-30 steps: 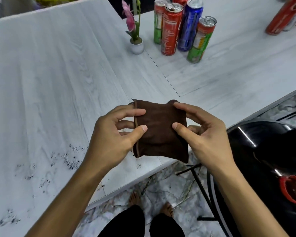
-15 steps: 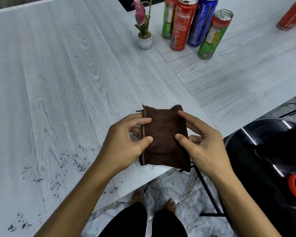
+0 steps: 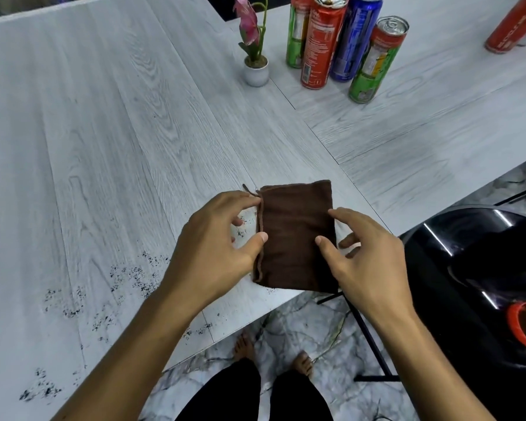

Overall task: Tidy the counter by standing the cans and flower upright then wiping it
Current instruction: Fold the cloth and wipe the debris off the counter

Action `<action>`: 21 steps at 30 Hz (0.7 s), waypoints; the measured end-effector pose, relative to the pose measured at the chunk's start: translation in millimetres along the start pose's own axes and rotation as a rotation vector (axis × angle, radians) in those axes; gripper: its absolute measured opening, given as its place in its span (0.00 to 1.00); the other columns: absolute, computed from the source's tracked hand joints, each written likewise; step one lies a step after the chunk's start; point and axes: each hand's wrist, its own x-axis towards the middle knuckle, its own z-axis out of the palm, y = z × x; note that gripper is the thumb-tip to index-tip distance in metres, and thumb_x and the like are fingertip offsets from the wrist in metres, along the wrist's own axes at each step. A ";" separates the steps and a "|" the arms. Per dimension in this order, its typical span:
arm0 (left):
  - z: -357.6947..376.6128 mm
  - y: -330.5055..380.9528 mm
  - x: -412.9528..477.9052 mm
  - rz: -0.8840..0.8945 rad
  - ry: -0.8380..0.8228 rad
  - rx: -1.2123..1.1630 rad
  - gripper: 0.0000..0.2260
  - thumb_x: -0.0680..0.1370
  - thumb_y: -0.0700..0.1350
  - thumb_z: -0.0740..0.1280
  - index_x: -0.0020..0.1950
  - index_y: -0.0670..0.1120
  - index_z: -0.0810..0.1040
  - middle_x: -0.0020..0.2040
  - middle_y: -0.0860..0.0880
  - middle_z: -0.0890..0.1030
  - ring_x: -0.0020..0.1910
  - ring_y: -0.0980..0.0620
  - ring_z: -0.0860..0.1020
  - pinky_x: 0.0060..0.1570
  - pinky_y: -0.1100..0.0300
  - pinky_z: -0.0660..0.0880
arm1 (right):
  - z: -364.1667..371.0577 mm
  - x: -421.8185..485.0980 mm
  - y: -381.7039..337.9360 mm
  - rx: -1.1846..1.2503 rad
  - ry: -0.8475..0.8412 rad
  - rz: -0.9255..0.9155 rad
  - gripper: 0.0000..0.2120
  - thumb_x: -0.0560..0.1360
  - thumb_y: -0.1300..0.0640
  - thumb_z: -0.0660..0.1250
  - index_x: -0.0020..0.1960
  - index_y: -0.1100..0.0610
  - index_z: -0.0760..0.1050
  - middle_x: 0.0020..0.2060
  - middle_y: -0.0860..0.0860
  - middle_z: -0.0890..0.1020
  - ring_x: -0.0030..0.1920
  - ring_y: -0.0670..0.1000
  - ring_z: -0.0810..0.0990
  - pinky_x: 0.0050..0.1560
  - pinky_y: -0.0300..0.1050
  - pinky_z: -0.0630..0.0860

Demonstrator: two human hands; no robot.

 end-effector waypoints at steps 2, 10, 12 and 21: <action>-2.5 -1.0 -2.6 0.040 -0.005 0.055 0.21 0.77 0.51 0.74 0.70 0.54 0.78 0.68 0.61 0.76 0.63 0.60 0.76 0.64 0.61 0.74 | -1.2 -3.7 -1.2 -0.058 0.012 -0.050 0.21 0.75 0.49 0.75 0.67 0.50 0.79 0.64 0.47 0.81 0.55 0.48 0.81 0.55 0.43 0.78; -12.9 -8.5 -12.1 0.163 -0.109 0.238 0.23 0.81 0.57 0.66 0.76 0.53 0.72 0.77 0.58 0.69 0.78 0.58 0.63 0.77 0.55 0.60 | -5.3 -18.0 -18.2 -0.182 -0.104 -0.221 0.24 0.81 0.44 0.66 0.73 0.53 0.74 0.74 0.49 0.72 0.73 0.47 0.68 0.70 0.44 0.66; -20.2 -11.8 -10.7 0.197 -0.116 0.276 0.23 0.82 0.58 0.66 0.76 0.53 0.72 0.78 0.57 0.68 0.78 0.57 0.63 0.78 0.52 0.59 | -6.7 -19.9 -24.1 -0.179 -0.136 -0.241 0.25 0.82 0.43 0.63 0.74 0.53 0.72 0.75 0.49 0.70 0.75 0.48 0.67 0.72 0.48 0.67; -65.2 -36.9 23.0 0.248 -0.196 0.350 0.27 0.80 0.65 0.57 0.78 0.58 0.68 0.80 0.60 0.65 0.80 0.58 0.58 0.79 0.47 0.58 | 2.2 -9.3 -47.0 -0.200 -0.227 -0.226 0.26 0.85 0.42 0.54 0.80 0.52 0.63 0.80 0.48 0.62 0.79 0.48 0.57 0.78 0.46 0.57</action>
